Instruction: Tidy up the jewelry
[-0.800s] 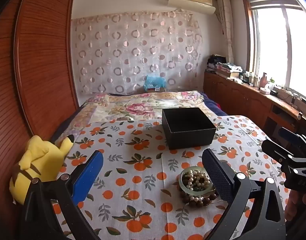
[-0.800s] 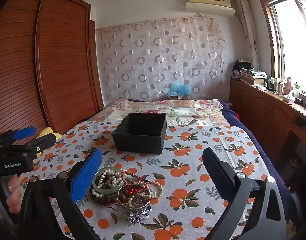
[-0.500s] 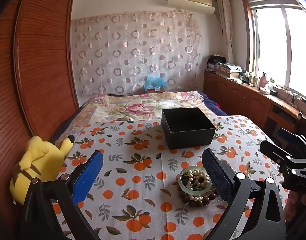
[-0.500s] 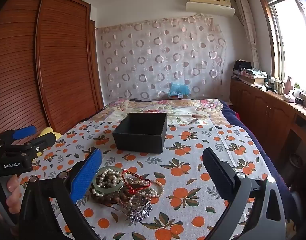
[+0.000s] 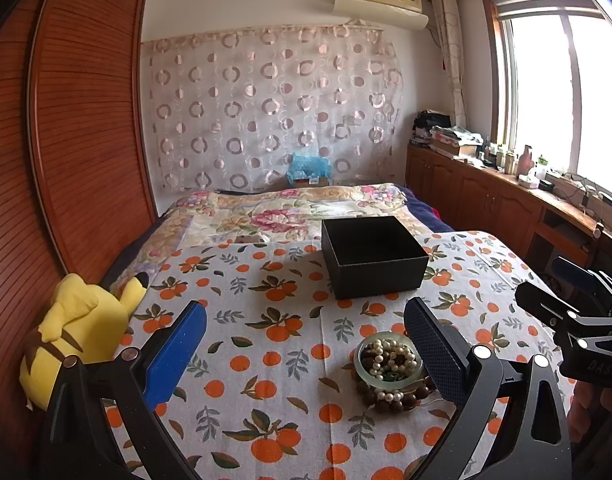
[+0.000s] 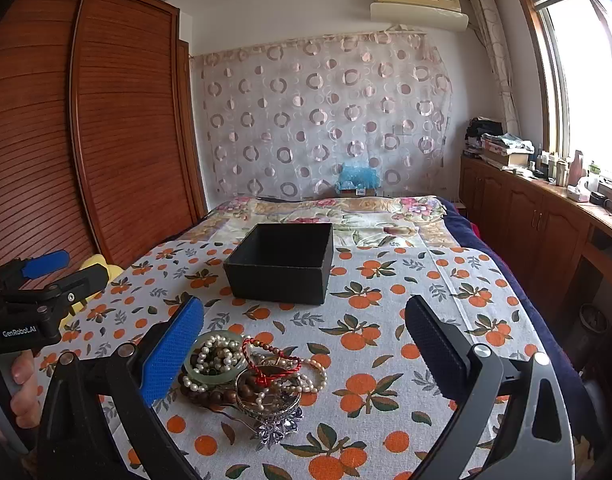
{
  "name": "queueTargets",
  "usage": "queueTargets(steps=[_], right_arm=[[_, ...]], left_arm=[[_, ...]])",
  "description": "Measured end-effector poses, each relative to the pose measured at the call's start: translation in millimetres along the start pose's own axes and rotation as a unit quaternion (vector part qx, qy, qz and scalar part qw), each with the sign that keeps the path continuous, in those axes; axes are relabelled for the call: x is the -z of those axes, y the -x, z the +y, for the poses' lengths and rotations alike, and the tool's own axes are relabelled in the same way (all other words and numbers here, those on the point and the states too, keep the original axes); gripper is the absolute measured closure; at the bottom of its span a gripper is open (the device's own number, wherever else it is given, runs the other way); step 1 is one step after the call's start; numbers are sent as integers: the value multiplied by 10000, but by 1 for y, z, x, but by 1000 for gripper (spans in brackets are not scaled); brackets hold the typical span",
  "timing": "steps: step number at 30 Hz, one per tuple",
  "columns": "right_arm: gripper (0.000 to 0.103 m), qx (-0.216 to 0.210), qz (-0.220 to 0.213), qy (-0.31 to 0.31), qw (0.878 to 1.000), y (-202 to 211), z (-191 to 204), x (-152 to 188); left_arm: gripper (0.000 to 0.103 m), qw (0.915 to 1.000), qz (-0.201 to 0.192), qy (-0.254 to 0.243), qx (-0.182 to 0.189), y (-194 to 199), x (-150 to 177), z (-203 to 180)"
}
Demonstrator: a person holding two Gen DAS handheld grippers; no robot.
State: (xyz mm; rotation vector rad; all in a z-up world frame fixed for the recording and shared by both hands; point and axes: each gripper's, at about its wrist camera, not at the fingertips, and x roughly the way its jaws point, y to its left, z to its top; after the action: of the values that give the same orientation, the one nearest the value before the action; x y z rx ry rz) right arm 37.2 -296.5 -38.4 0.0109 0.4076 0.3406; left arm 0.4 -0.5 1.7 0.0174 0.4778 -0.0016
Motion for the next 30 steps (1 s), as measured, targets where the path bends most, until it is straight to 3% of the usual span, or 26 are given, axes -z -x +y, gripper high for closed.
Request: queueTargets(steps=[30], right_arm=[[2,-6,-71,-11,10000,8,0,-4]], left_arm=[[7,10000,-26,8,49,13,-6,-6]])
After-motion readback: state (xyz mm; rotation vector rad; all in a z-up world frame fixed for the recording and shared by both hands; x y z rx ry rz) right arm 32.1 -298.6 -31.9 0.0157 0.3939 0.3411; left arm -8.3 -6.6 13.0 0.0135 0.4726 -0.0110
